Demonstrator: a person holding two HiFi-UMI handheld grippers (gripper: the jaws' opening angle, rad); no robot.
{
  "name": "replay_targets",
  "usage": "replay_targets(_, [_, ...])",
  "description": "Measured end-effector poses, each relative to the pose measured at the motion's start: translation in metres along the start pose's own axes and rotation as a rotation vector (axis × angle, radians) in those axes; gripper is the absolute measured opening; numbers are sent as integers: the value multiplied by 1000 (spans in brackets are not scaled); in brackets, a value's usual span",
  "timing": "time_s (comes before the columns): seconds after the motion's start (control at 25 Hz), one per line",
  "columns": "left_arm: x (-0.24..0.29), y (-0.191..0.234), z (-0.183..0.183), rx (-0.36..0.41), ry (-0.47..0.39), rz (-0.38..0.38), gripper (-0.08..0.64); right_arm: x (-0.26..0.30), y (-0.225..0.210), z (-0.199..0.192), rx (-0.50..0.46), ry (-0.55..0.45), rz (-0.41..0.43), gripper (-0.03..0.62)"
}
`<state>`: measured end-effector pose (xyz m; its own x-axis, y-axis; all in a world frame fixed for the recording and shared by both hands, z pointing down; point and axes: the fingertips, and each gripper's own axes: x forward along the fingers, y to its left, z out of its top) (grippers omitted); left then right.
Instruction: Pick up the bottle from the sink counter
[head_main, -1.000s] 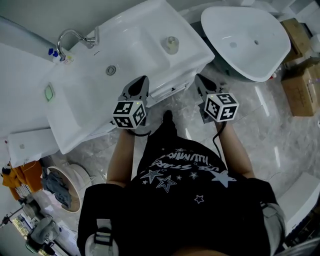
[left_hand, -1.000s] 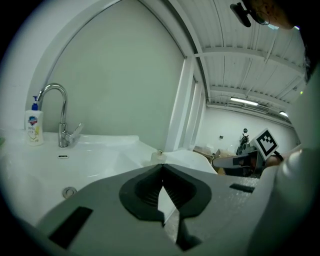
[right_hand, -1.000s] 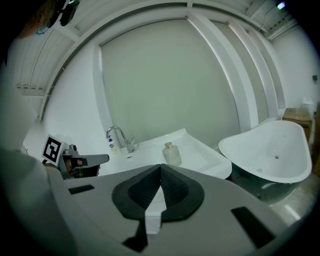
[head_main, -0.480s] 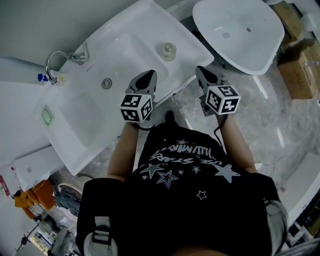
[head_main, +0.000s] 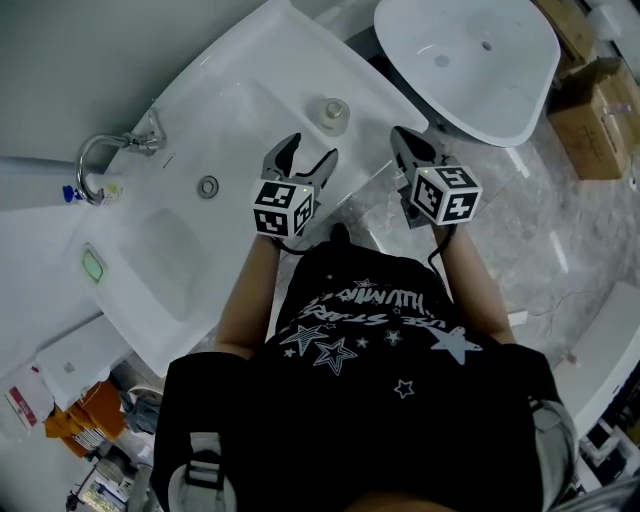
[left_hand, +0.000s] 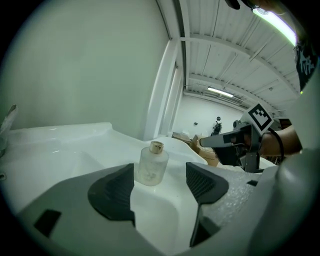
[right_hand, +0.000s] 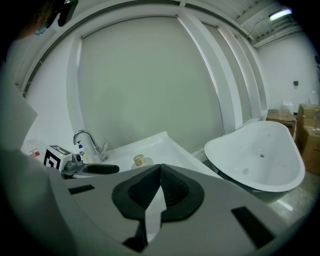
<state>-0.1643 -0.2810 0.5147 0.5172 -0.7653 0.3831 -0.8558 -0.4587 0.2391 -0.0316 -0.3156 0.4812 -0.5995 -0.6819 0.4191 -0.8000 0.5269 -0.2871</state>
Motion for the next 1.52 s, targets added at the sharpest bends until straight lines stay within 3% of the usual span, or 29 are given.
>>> replay_targets(0.56, [69, 19, -10, 103, 75, -20, 348, 17, -10, -11, 32, 28, -43, 6])
replay_targets(1.08, [98, 13, -7, 182, 58, -30, 349, 20, -20, -16, 53, 29, -59, 6])
replay_targets(1.52, [116, 14, -3, 212, 94, -20, 348, 15, -33, -15, 58, 29, -78, 6])
